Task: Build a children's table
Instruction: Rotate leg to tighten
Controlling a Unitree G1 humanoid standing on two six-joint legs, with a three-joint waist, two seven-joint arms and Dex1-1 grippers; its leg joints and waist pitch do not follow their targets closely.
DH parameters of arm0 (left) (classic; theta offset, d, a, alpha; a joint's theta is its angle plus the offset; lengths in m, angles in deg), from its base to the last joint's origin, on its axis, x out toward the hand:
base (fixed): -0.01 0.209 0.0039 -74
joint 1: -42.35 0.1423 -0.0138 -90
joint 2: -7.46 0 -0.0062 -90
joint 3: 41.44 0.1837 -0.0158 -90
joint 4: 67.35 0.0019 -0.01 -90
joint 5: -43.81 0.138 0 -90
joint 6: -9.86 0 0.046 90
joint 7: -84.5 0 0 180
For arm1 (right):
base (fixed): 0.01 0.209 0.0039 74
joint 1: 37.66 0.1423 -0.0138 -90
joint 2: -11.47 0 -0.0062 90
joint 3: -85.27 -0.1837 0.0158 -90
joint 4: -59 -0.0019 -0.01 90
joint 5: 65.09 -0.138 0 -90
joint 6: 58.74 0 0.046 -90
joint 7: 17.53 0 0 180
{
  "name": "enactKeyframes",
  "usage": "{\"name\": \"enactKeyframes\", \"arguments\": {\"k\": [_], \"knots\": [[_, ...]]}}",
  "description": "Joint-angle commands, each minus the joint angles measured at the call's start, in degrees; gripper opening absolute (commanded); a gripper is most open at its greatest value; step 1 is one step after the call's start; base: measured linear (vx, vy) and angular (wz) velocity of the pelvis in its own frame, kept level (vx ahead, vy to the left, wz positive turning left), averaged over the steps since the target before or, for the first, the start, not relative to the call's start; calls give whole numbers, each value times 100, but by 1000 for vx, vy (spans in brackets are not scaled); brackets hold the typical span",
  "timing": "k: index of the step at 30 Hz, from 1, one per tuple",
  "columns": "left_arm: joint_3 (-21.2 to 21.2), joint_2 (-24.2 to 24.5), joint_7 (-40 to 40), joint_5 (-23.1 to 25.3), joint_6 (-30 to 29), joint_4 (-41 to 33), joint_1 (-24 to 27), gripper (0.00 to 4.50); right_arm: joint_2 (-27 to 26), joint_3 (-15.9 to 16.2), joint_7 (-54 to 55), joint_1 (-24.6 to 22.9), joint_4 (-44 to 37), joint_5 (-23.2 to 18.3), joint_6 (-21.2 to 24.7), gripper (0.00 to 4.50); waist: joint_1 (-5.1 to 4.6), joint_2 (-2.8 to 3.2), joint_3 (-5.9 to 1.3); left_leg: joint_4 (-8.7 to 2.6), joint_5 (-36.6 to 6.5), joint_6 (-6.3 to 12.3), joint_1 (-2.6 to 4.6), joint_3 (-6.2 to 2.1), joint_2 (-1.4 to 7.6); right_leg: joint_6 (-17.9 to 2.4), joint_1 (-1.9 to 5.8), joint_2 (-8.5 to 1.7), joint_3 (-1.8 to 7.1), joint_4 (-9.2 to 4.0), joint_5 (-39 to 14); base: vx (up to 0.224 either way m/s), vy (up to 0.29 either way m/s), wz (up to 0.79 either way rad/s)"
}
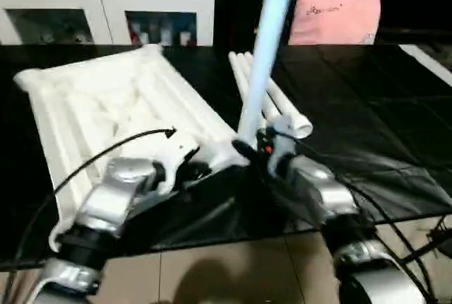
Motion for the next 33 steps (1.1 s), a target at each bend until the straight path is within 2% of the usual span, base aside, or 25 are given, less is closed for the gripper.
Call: {"name": "enactKeyframes", "arguments": {"k": [1,5,7,11,14,18,20,23,26,27,28,33], "knots": [[222,-286,-30,-118,99,-477,-248,0,-400,403,-120,-71,427,180,140,320,53,75,-288,-482,-1594,-120,-4,-112,244,-973,160,-437,329,-559,-1743,0,0,0],[343,21,198,-25,405,-457,-211,0,-187,232,-325,-136,292,40,10,352,83,72,-320,-458,-1220,13,-17,-88,244,-1090,189,-431,334,-510,-1155,0,0,0],[344,121,268,54,526,-413,-189,0,-75,152,-428,-163,244,-23,-36,370,97,68,-362,-416,-778,101,-35,-61,233,-1239,232,-410,336,-412,-347,60,-8,2],[397,421,536,137,887,-244,-153,0,203,27,-808,-284,-22,-166,-103,397,124,72,-397,-369,-276,327,-52,-43,219,-1404,254,-384,323,-323,571,16,-2,0],[415,717,939,31,1185,-105,-124,0,578,127,-1550,-478,-454,-254,-187,431,163,84,-374,-376,-520,377,-48,-40,224,-1396,253,-388,318,-357,360,0,0,0],[528,1127,1675,-67,1647,62,-77,0,1119,288,-2457,-646,-928,-324,-294,444,197,102,-360,-385,-651,285,-38,-41,240,-1394,237,-390,317,-368,77,0,0,0],[626,1403,2211,-114,1866,133,-53,0,1518,430,-3111,-707,-1173,-353,-368,444,226,94,-355,-384,-715,293,-33,-42,242,-1358,239,-387,314,-378,10,0,0,0],[688,1538,2499,-144,2015,208,-70,0,1712,507,-3467,-724,-1301,-388,-327,444,274,87,-345,-385,-785,272,-30,-32,244,-1366,233,-398,321,-385,-104,0,0,0],[850,1727,2981,-152,2324,353,-151,0,1994,750,-4118,-726,-1428,-334,-335,444,309,90,-357,-376,-723,257,-16,-26,254,-1398,223,-392,312,-363,-69,0,0,0],[850,1727,2981,-152,2324,353,-151,0,1994,750,-4118,-726,-1428,-334,-335,444,312,70,-359,-370,-706,275,-20,-20,251,-1402,223,-382,310,-361,-36,0,0,0],[890,1758,3080,-149,2388,379,-172,0,2041,814,-4243,-718,-1424,-300,-362,444,326,82,-363,-369,-652,276,-23,-22,259,-1450,219,-388,304,-339,61,0,0,0],[1014,1787,3431,-161,2614,486,-244,0,2169,1142,-4833,-701,-1399,-184,-627,444,359,57,-368,-357,-665,285,-36,-17,258,-1469,228,-403,302,-335,12,0,0,0]]}}
